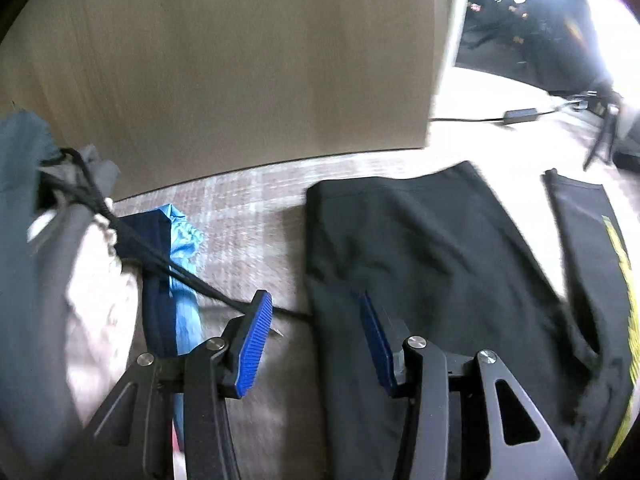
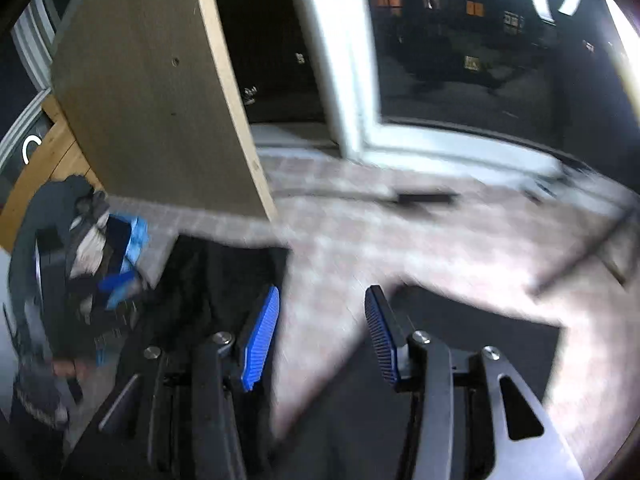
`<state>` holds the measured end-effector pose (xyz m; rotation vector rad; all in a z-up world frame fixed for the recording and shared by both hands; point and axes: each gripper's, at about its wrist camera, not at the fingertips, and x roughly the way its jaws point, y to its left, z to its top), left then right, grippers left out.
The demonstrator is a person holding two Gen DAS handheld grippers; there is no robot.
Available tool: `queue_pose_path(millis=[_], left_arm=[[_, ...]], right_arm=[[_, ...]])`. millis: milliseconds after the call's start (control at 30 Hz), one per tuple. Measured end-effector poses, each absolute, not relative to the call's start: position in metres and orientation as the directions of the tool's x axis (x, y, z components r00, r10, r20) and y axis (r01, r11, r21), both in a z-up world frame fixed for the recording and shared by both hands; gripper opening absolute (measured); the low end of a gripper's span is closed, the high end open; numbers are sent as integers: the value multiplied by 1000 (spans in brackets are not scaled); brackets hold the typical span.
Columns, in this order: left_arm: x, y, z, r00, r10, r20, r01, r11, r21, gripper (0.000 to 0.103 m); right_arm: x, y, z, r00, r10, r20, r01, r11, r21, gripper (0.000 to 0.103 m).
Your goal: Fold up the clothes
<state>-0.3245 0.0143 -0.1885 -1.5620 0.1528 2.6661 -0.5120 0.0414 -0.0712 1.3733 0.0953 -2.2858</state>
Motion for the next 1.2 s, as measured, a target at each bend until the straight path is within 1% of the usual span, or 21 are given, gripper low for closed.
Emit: queue_pose_path(millis=[100,200,233,333,433,500,567,633,667,700,733,767,867,967,1033,1067,1200], left_arm=[[-318,19,-171,-499,27,-866,-136,-989,48,44],[-310,9,-159,-499,58,-865,-182,-982,39,44],[-307,8,-163,-497,61,-866,-190,-981,40,44],[-269,17,-160,-473,72,-878,-220,-975,38,45],[-231,33,-153,-456,82,-886,-266,-963,48,45],[-196,50,-134,-443,100,-891,-300,-953,42,45],[-166,66,-114,-440,118,-890,-338,-940,42,45],[-139,82,-94,-449,119,-886,-361,-931,58,48],[-132,89,-91,-454,116,-883,-358,-932,62,51],[-124,99,-87,-459,115,-881,-355,-933,63,54],[-115,112,-86,-460,126,-879,-355,-933,52,54],[-109,129,-90,-450,154,-879,-365,-931,24,55],[-97,184,-117,-386,230,-893,-414,-909,-56,55],[-88,250,-153,-315,306,-899,-482,-867,-127,55],[-85,283,-172,-272,316,-909,-510,-848,-142,55],[-84,297,-181,-259,306,-916,-525,-841,-133,55],[-81,339,-212,-278,177,-944,-574,-819,16,55]], right_arm=[[-466,93,-74,-385,-279,-880,374,-919,128,45],[-415,134,-103,-314,-240,-919,315,-939,138,45],[-397,147,-113,-289,-228,-930,295,-945,140,45],[-357,164,-151,-198,-187,-962,267,-955,131,45],[-338,169,-161,-163,-152,-975,299,-949,98,45],[-338,178,-141,-195,-173,-965,304,-946,108,45],[-346,191,-106,-274,-192,-942,317,-943,100,45],[-359,206,-74,-331,-234,-914,317,-940,126,45],[-367,216,-58,-357,-265,-896,314,-937,152,45],[-374,221,-48,-372,-287,-883,319,-933,168,45],[-381,223,-43,-384,-283,-879,332,-930,155,45],[-389,223,-39,-396,-275,-876,347,-928,134,46],[-411,219,-52,-383,-240,-892,404,-912,72,48],[-440,224,-77,-327,-249,-911,432,-897,90,48],[-451,235,-85,-306,-242,-921,443,-892,87,48],[-455,236,-88,-298,-241,-924,448,-890,87,48],[-474,236,-110,-268,-263,-927,439,-890,126,48]])
